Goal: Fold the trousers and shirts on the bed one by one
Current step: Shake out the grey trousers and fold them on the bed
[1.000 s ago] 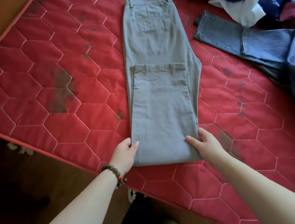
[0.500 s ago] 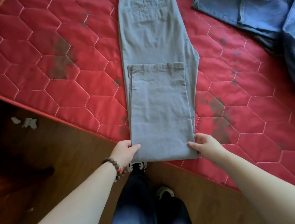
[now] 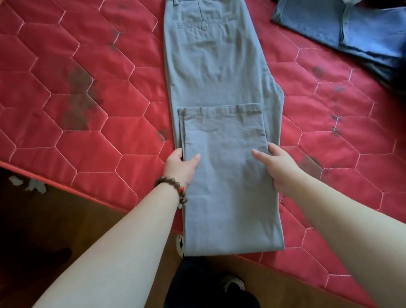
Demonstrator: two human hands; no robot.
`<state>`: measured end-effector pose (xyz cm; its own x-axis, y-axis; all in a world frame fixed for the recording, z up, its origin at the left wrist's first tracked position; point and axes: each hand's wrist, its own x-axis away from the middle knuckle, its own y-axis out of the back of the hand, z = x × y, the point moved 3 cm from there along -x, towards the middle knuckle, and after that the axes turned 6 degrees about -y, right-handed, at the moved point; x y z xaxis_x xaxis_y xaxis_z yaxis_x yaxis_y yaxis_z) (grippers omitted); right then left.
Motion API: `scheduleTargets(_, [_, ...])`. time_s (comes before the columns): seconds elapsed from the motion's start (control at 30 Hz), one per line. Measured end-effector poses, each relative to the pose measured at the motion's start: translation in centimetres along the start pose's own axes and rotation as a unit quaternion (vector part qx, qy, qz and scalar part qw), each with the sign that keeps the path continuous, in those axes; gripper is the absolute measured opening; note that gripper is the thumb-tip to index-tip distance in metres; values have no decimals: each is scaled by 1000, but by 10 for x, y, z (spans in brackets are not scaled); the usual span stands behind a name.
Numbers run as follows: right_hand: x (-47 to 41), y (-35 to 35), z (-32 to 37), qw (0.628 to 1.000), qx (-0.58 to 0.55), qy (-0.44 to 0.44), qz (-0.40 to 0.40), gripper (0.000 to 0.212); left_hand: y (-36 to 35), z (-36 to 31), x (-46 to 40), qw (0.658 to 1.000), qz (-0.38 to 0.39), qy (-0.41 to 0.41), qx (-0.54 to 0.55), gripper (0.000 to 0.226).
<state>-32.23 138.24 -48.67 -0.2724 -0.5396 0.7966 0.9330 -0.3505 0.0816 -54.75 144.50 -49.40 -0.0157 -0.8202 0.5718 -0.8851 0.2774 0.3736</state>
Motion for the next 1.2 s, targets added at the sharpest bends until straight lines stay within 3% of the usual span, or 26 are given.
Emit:
scheduleTargets(0.13, [-11,-7,24,997,57,47,-37,11,8,-19,-23,999,2,-48,-3,15])
scheduleTargets(0.2, [-13,-8,48,991,68,108,-41,16,14,-35,-33,991,37,-56,118,9])
scheduleTargets(0.27, [-17,-12,79,984,55,168,-35,19,21,-56,-46,966,54,-63,247,18])
scheduleTargets(0.33, [-28,-15,103,980,44,194,-31,17,27,-72,-62,949,51,-57,304,21])
scheduleTargets(0.4, [-42,-18,109,983,83,158,-52,11,29,-75,-73,968,35,-39,247,19])
scheduleTargets(0.47, [-53,-17,99,982,151,78,-87,21,25,-71,-76,995,12,-30,95,38])
scheduleTargets(0.57, [-60,-12,93,974,184,58,-115,26,18,-69,-70,992,-78,-96,-7,55])
scheduleTargets(0.63, [-60,-11,92,977,174,69,-105,22,16,-66,-68,988,-116,-92,-41,44])
scheduleTargets(0.73, [-58,-10,89,979,171,82,-75,20,15,-65,-66,986,-111,-93,-88,18])
scheduleTargets(0.87, [-58,-8,91,987,127,94,-38,12,17,-72,-64,993,-27,-112,10,4])
scheduleTargets(0.9, [-59,-7,91,988,120,94,-32,11,17,-74,-66,993,-15,-110,41,10])
scheduleTargets(1.1, [-77,-18,116,996,49,78,7,9,18,-108,-113,989,-60,-115,63,9])
scheduleTargets(1.2, [-86,-22,137,991,37,130,-6,14,19,-122,-126,980,-35,-101,167,21])
